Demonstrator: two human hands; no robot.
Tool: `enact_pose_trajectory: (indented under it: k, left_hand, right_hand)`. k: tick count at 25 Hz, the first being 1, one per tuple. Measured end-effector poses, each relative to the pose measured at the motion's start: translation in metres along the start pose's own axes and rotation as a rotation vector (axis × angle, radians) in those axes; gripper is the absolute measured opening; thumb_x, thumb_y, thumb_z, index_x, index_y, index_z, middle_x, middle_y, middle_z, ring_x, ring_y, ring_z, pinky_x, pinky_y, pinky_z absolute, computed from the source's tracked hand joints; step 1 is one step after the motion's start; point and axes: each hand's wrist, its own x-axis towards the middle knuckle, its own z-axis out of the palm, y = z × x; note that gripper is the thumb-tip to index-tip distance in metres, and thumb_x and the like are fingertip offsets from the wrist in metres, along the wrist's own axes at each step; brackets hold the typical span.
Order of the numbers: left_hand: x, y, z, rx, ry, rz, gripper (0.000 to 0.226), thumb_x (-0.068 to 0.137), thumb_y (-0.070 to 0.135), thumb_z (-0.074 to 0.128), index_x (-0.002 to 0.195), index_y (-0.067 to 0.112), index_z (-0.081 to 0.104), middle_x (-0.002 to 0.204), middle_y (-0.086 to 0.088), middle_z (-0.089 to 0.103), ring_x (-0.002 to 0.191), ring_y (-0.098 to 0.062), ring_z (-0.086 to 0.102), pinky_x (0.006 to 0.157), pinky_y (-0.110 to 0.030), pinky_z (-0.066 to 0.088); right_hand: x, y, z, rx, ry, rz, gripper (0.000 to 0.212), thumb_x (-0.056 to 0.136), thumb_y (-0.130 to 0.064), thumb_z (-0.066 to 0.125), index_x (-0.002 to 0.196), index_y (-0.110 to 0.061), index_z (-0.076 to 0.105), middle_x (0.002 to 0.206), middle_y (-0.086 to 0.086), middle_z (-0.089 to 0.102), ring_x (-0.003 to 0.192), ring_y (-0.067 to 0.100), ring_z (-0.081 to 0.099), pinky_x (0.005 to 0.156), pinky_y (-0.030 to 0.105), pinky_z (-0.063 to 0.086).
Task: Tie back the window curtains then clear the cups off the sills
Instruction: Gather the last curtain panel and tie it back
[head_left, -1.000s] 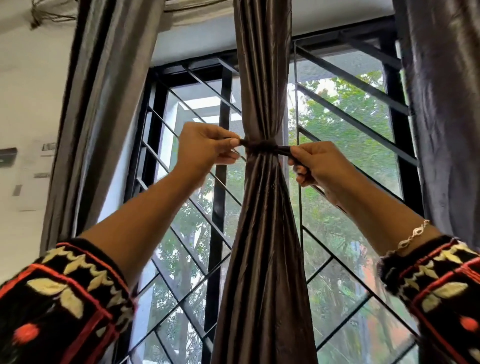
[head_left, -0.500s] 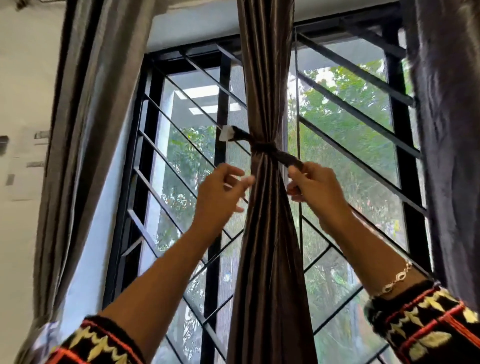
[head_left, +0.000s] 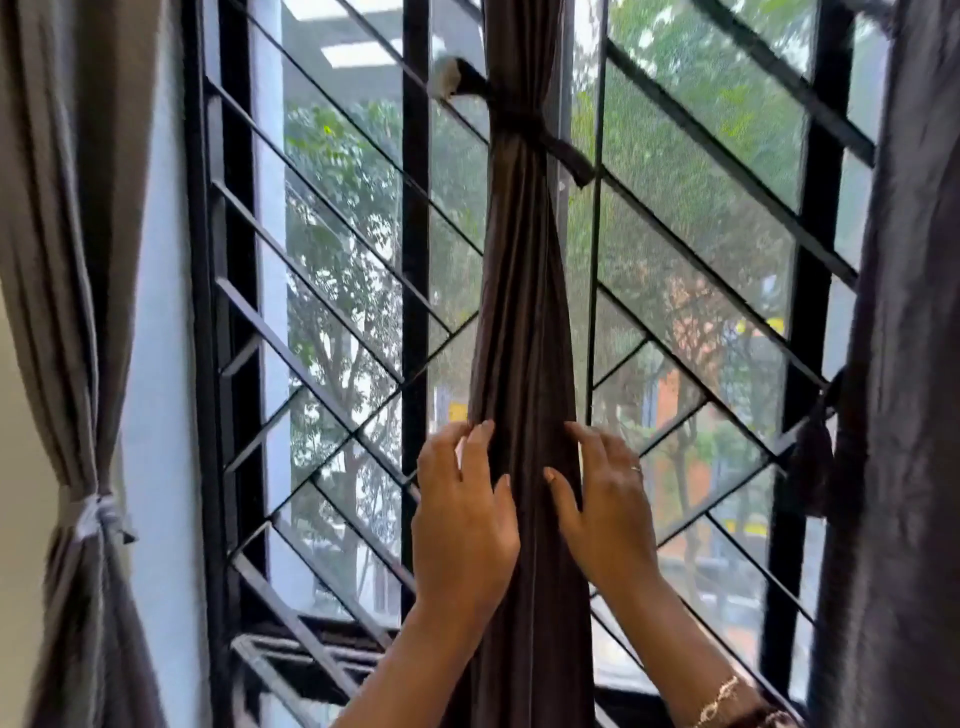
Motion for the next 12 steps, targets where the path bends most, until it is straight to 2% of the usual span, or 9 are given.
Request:
enact_pose_trajectory:
  k: [2,5,8,12]
  left_hand:
    - [-0.033,-0.004,0.005,0.083,-0.039,0.13,0.043,0.084,0.019,0.044,0.126,0.01,0.044,0.135,-0.012,0.041,0.132,-0.028,0.031,0.112,-0.035,0.028]
    - [-0.083,-0.007,0.013,0.139,-0.202,0.281,0.051,0.082,0.014,0.045,0.132,0.008,0.041,0.145,-0.013,0.037,0.138,-0.031,0.022,0.114,-0.044,0.019]
    - [-0.129,-0.011,0.022,0.11,-0.352,0.257,0.052,0.08,0.014,0.042,0.131,0.007,0.041,0.143,-0.017,0.04,0.138,-0.029,0.023,0.114,-0.041,0.016]
    - [-0.188,-0.014,0.03,0.036,-0.483,0.194,0.052,0.078,0.011,0.045,0.13,0.006,0.042,0.142,-0.019,0.04,0.136,-0.029,0.025,0.114,-0.04,0.015]
  right_hand:
    - [-0.032,0.01,0.012,-0.072,-0.027,0.027,0.053,0.081,-0.032,0.052,0.129,-0.009,0.05,0.125,0.012,0.054,0.116,0.03,0.05,0.096,0.038,0.043]
    - [-0.077,0.021,0.022,-0.222,-0.057,0.036,0.06,0.08,-0.036,0.042,0.134,-0.012,0.043,0.134,0.017,0.049,0.124,0.028,0.039,0.098,0.042,0.042]
    - [-0.12,0.032,0.028,-0.362,-0.155,0.052,0.064,0.076,-0.035,0.038,0.137,-0.015,0.036,0.141,0.019,0.042,0.13,0.027,0.03,0.094,0.046,0.044]
    - [-0.175,0.044,0.024,-0.452,-0.307,0.119,0.062,0.077,-0.037,0.038,0.136,-0.017,0.035,0.14,0.018,0.044,0.131,0.031,0.04,0.095,0.047,0.044]
